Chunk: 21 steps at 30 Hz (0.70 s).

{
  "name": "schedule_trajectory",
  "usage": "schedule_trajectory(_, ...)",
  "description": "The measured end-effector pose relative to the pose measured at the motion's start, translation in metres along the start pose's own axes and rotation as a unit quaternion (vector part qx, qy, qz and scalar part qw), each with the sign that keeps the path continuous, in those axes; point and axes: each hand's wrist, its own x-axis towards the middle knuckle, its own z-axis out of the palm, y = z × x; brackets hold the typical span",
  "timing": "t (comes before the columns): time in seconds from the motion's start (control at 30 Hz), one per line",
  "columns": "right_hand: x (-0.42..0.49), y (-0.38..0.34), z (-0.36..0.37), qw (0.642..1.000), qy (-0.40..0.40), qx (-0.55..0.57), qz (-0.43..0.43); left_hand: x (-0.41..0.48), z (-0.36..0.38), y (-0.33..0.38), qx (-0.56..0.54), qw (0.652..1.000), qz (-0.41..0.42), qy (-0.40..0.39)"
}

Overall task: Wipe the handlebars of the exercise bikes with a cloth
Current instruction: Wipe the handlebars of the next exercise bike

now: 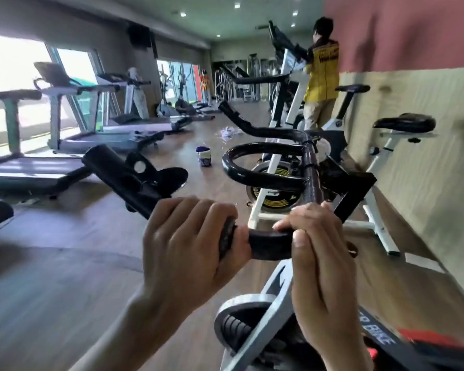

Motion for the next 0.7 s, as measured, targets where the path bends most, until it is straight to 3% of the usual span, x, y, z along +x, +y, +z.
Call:
schedule_trajectory(0.1, 0.005, -0.010, -0.014, 0.997, -0.059, -0.002, 0.053, 0.006, -0.007, 0.000, -0.010, 0.997, 0.006, -0.073)
schedule_trajectory(0.4, 0.040, -0.022, -0.052, 0.950, -0.251, 0.009, 0.187, 0.053, -0.023, 0.032, -0.021, 0.958, -0.103, -0.268)
schedule_trajectory(0.5, 0.043, -0.028, -0.054, 0.941, -0.264, 0.010, 0.213, 0.059, -0.029, 0.037, -0.082, 0.929, -0.143, -0.331)
schedule_trajectory(0.6, 0.047, -0.039, -0.049, 0.941, -0.256, -0.044, 0.219, 0.060, -0.041, 0.018, -0.173, 0.920, -0.159, -0.312)
schedule_trajectory(0.7, 0.055, -0.063, -0.037, 0.947, -0.203, -0.143, 0.204, 0.056, -0.057, -0.020, -0.093, 0.934, -0.150, -0.309)
